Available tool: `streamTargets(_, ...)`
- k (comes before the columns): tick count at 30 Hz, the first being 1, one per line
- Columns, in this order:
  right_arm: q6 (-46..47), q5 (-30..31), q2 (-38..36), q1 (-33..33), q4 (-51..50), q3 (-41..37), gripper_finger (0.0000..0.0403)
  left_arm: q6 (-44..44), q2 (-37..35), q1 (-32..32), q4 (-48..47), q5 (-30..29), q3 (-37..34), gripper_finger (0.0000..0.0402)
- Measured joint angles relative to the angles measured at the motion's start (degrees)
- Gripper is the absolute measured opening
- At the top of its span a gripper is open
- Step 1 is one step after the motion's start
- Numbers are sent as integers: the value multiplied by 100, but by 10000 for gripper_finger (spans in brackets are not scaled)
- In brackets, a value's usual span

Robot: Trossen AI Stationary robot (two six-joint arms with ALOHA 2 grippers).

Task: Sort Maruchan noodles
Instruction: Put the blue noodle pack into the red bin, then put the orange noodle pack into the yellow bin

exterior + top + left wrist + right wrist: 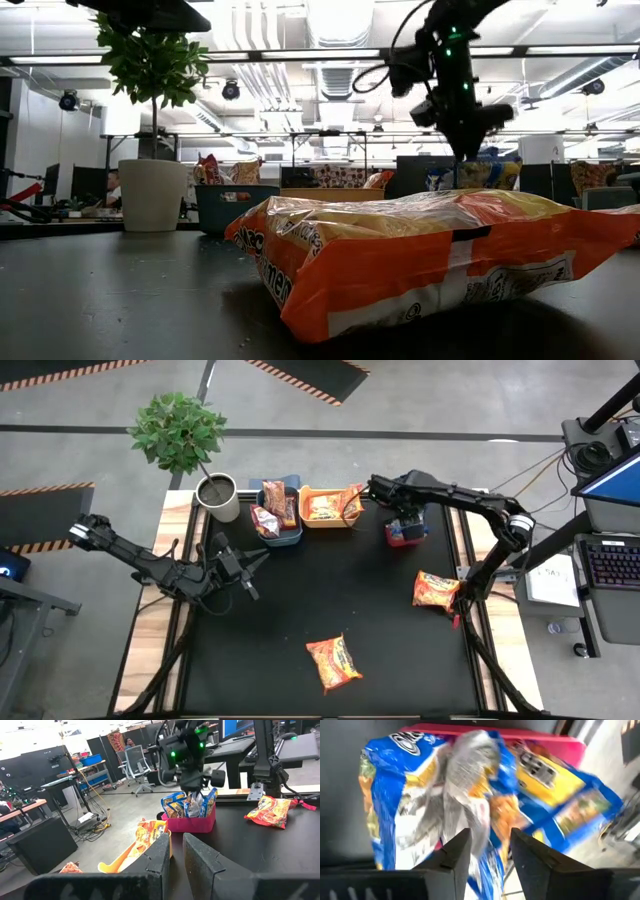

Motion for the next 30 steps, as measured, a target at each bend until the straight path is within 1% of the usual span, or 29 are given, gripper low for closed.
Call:
streamTargets(3, 593, 55, 0, 56, -483, 478, 136, -12, 0, 0, 1, 2, 0, 38)
streamTargets(5, 1269, 57, -1, 140, -840, 858, 138, -25, 0, 1, 0, 2, 0, 38)
streamTargets(7, 2281, 46, -3, 272, -1125, 1242, 138, -39, 0, 1, 0, 2, 0, 38)
streamTargets(9, 3465, -126, -9, 419, -1340, 1610, 137, -43, 0, 1, 0, 2, 0, 38)
streamTargets(10, 4053, -305, -11, 497, -1418, 1772, 135, -59, 0, -1, 1, 2, 0, 38)
streamTargets(12, 5002, -872, -21, 654, -1460, 2023, 129, -88, 0, 1, 1, 2, 0, 38)
streamTargets(15, 5921, -1928, -76, 996, -1370, 2166, 118, -137, 0, -1, 0, 2, 0, 38)
streamTargets(17, 6083, -2399, -86, 1336, -1280, 2160, 109, -190, 0, -1, 2, 4, 0, 38)
streamTargets(18, 6091, -2515, -85, 1527, -1212, 2125, 104, -194, 0, 0, 1, 4, 0, 38)
streamTargets(22, 6454, -2565, -85, 2332, -848, 1741, 81, -214, 0, 0, 1, 4, 0, 38)
streamTargets(27, 7162, -2568, -85, 3250, -333, 965, 48, -308, 0, -1, 2, 7, -2, 38)
streamTargets(30, 7690, -2664, -87, 3679, -427, 463, 30, -369, 0, 0, 2, 7, -2, 38)
